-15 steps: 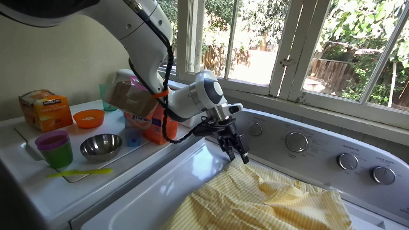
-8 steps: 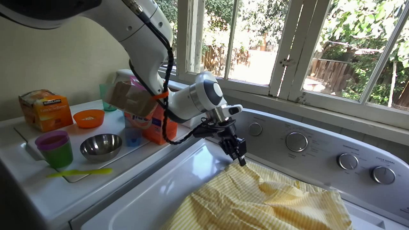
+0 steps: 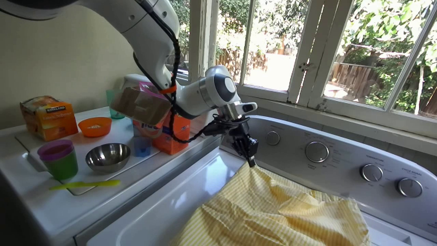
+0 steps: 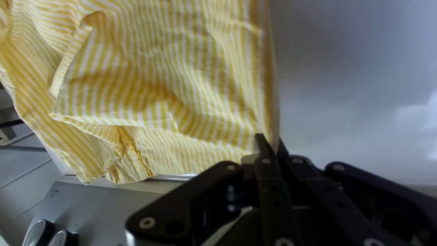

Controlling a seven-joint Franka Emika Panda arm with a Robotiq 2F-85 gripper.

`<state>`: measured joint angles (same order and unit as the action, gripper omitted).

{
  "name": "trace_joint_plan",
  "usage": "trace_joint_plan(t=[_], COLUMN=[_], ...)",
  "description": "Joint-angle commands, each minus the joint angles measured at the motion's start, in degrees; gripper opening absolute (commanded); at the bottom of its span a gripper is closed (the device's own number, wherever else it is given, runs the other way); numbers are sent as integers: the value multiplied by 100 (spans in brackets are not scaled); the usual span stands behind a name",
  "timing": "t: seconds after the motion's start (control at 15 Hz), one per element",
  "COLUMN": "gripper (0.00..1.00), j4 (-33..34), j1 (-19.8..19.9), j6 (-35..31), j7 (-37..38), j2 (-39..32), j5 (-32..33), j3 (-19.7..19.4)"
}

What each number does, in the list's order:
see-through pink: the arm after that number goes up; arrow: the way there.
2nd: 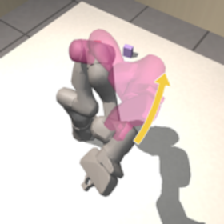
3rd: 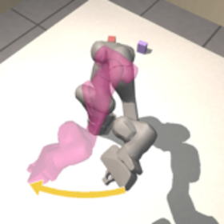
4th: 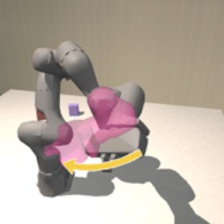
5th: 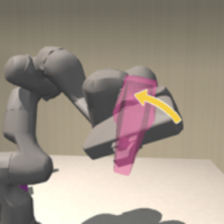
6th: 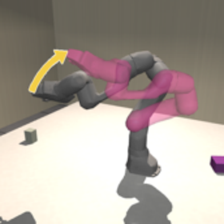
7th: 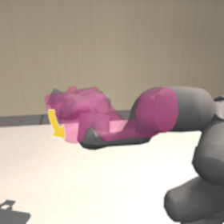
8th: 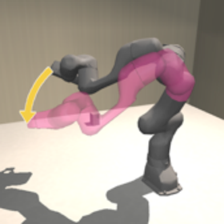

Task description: Turn the towel to the right

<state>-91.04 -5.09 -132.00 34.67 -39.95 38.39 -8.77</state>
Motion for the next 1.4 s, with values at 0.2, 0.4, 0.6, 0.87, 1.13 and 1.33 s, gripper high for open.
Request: trace_joint_plan(t=[0.2, 0.4, 0.6, 0.87, 1.13, 1.33], gripper=[1, 1, 1, 1, 1, 1], j4=[-201, -80, 38, 38, 227, 534], j1=[96, 167, 262, 567, 1114, 1518], j6=[716, 1213, 1666, 1644, 1601, 1415], j7=[-1628, -2241, -2643, -3333, -4463, -5345], j2=[731, 760, 781, 1063, 1177, 1019], j5=[-1815, -2602, -3137, -3008, -3037, -2994], j3=[600, 845, 917, 679, 565, 510])
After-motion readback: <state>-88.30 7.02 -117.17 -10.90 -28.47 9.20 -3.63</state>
